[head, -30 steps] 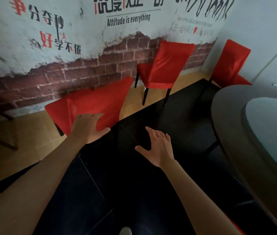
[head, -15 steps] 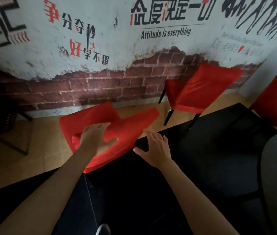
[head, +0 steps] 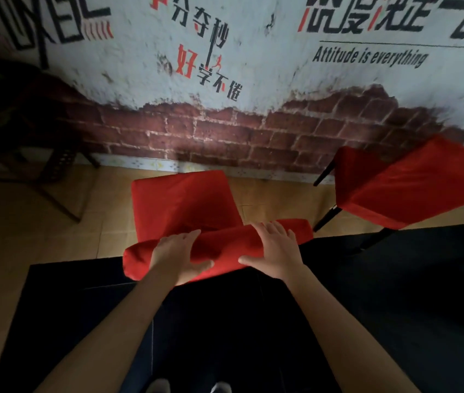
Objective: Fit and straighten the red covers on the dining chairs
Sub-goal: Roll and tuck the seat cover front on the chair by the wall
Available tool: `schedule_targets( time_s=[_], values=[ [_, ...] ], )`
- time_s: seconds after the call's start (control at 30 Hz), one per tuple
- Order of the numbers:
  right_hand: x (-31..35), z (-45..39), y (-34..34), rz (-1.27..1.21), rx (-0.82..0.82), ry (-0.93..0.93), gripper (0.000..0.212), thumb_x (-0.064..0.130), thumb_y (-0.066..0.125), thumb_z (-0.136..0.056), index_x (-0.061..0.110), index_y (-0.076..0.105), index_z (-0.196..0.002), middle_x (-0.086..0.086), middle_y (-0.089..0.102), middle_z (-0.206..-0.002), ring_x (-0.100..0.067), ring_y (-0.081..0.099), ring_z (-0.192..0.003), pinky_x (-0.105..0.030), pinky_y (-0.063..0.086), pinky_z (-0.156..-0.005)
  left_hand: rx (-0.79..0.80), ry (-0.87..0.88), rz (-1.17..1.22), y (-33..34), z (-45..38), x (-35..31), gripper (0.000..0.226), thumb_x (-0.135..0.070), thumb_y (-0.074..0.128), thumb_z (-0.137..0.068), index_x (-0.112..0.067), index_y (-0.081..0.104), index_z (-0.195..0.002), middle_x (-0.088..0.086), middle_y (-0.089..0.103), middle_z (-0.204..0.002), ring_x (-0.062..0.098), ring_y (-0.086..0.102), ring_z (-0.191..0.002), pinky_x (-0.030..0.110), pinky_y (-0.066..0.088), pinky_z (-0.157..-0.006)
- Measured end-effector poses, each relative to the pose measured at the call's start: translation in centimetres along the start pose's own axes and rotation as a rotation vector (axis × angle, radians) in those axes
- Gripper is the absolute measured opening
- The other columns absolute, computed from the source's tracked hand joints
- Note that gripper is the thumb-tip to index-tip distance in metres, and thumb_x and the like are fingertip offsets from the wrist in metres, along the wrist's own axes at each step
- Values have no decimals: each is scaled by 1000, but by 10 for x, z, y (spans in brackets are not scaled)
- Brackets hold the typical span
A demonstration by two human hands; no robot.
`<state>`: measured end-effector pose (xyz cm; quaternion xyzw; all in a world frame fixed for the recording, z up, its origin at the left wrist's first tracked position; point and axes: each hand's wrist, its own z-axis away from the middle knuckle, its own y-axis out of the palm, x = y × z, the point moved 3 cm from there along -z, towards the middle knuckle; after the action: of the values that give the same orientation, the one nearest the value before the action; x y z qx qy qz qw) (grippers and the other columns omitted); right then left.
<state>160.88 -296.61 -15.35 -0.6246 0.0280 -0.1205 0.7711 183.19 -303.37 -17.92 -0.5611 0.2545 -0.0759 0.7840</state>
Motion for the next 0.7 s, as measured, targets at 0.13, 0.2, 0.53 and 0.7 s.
schedule_targets(
  time_s=[0.13,0.2,0.53,0.7],
  values=[
    [-19,-30,11,6,130,-53,104,80,59,-62,36,24,-148,1,31,-154,-22,21,-144,-59,15,-114,-53,-59,-88,12,-6,1,91,-84,49,-66,-37,35,-143,-12,48,-141,14,44,-128,31,31,-105],
    [-25,-41,15,41,165,-94,104,84,57,-59,34,30,-146,3,34,-152,-22,24,-142,-61,12,-113,-54,-91,-102,14,-11,0,95,-89,45,-61,-38,38,-140,-14,51,-136,13,48,-124,31,34,-102],
    [-33,-52,26,103,16,-182,107,98,38,-48,28,53,-128,2,63,-123,-22,54,-118,-53,30,-106,-67,-125,-165,12,-18,0,95,-93,38,-49,-42,48,-127,-18,60,-115,8,55,-107,25,41,-87],
    [-31,-42,28,72,-17,-144,104,97,39,-48,26,56,-123,2,65,-118,-22,56,-115,-51,29,-106,-97,-96,-167,14,-16,4,93,-92,38,-47,-41,52,-124,-18,62,-114,8,56,-106,24,42,-88]
  ],
)
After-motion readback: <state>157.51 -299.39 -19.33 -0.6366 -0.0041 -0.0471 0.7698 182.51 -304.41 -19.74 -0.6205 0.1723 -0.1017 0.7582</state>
